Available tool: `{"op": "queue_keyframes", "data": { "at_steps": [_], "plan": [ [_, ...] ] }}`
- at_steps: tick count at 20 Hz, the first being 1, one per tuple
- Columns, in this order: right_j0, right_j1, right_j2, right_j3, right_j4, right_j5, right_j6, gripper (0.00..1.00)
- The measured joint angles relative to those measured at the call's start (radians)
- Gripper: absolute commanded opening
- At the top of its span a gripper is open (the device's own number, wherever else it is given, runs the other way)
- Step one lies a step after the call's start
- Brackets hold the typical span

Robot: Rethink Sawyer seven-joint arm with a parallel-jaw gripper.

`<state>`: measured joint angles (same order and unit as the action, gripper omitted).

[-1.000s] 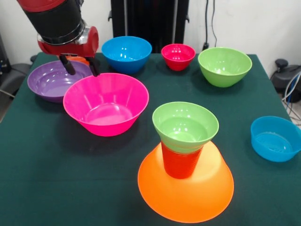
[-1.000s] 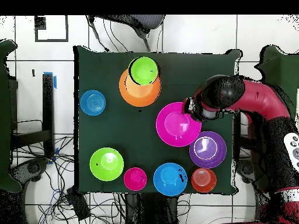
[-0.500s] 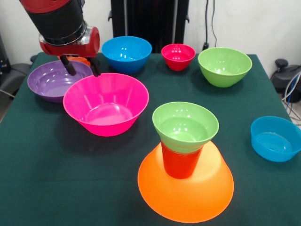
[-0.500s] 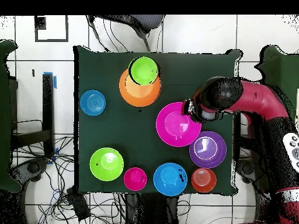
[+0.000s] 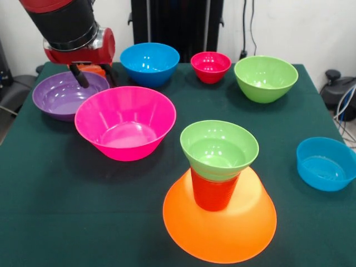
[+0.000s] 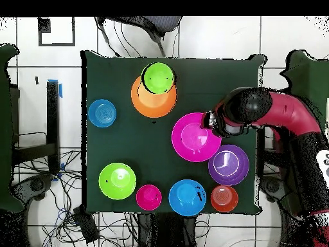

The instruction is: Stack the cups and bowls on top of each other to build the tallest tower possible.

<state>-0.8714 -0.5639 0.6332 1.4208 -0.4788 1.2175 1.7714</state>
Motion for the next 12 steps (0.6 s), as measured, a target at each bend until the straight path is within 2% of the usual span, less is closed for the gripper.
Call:
{"op": "queue_keyframes", "data": {
  "at_steps": [12],
  "plan": [
    [-0.033, 0.016, 0.031, 0.053, -0.024, 0.000, -0.105, 1.00]
  ]
}}
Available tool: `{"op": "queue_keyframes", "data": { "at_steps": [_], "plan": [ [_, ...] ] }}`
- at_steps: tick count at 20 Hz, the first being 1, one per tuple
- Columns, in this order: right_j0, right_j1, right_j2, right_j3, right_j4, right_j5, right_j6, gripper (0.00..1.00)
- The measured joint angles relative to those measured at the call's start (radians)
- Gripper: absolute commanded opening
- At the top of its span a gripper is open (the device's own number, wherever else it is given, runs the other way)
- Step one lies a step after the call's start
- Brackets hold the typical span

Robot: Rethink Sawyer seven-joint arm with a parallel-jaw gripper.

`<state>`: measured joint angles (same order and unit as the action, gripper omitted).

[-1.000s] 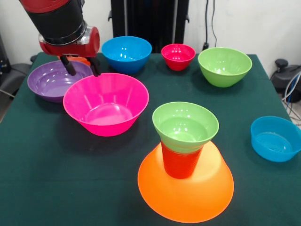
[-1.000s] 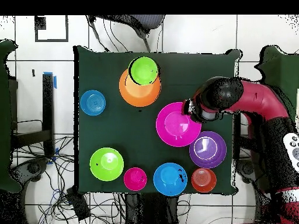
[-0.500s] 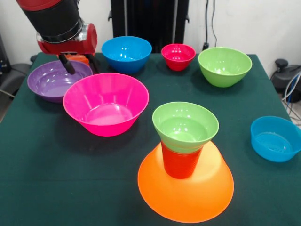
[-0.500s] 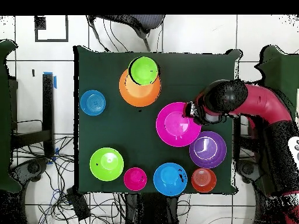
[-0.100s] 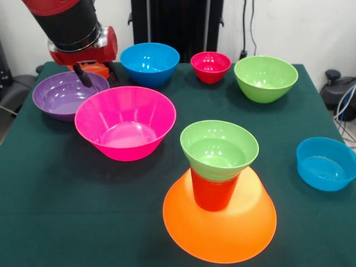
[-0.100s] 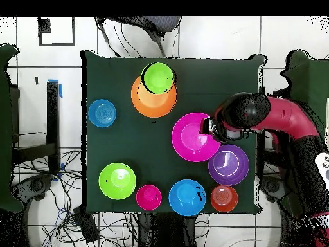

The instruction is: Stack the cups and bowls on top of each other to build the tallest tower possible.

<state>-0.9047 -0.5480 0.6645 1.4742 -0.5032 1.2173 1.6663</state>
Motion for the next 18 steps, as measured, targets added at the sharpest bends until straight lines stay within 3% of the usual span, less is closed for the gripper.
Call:
{"op": "queue_keyframes", "data": {
  "at_steps": [10, 18],
  "plan": [
    [-0.064, 0.050, 0.076, 0.074, -0.004, -0.016, -0.052, 1.00],
    [-0.162, 0.087, 0.175, 0.142, -0.004, -0.105, -0.066, 1.00]
  ]
}}
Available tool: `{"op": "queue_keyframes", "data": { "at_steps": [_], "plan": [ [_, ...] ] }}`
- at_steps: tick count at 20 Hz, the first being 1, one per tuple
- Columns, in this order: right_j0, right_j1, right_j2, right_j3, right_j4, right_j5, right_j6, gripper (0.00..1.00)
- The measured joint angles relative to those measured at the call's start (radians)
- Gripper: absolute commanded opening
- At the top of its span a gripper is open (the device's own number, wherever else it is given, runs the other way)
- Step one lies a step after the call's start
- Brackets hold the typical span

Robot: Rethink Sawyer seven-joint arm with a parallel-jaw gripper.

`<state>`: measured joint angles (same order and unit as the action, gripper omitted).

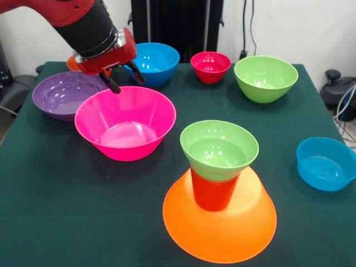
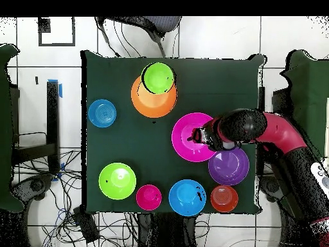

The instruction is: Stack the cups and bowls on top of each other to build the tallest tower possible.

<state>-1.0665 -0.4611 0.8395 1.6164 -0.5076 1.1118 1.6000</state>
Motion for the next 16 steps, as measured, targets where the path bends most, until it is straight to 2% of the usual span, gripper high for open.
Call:
{"op": "queue_keyframes", "data": {
  "at_steps": [6, 16],
  "plan": [
    [-0.036, 0.005, 0.062, 0.026, 0.000, -0.047, 0.000, 1.00],
    [-0.033, 0.005, 0.142, 0.028, 0.000, -0.064, 0.000, 1.00]
  ]
}}
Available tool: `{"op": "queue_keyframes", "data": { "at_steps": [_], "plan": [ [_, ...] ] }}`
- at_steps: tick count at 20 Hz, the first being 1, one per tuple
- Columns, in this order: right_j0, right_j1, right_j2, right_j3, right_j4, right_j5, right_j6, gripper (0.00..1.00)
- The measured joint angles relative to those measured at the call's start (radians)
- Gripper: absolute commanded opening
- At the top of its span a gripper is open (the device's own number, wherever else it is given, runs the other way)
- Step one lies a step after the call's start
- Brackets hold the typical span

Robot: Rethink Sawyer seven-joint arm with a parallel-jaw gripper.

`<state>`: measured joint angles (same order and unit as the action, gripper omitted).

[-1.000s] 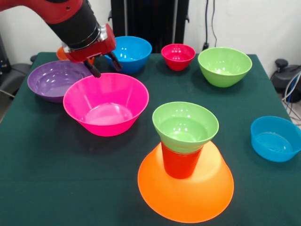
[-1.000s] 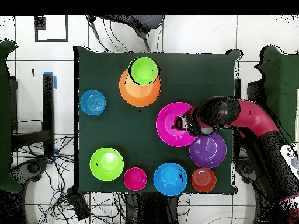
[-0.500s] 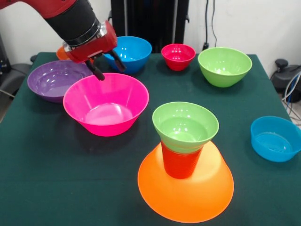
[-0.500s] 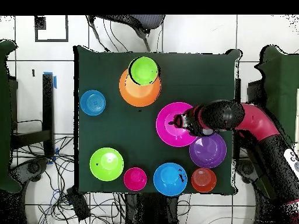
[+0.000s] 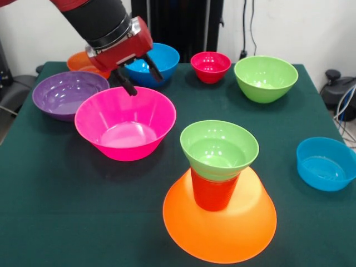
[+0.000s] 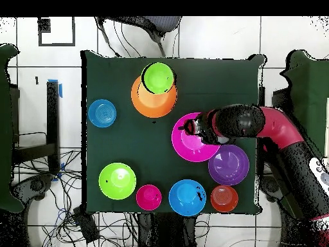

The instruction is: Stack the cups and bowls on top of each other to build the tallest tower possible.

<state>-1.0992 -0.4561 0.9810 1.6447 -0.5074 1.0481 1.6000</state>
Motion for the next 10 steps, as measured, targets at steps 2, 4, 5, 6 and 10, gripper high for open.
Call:
{"op": "queue_keyframes", "data": {
  "at_steps": [2, 4, 5, 6, 10],
  "plan": [
    [0.000, 0.000, 0.017, 0.001, 0.000, 0.000, 0.000, 1.00],
    [0.000, 0.000, 0.024, 0.001, 0.000, 0.000, 0.000, 1.00],
    [0.000, 0.000, 0.028, 0.002, 0.000, 0.000, 0.000, 1.00],
    [0.000, 0.000, 0.031, 0.002, 0.000, 0.000, 0.000, 1.00],
    [-0.002, 0.001, 0.039, 0.002, 0.000, 0.000, 0.000, 1.00]
  ]
}}
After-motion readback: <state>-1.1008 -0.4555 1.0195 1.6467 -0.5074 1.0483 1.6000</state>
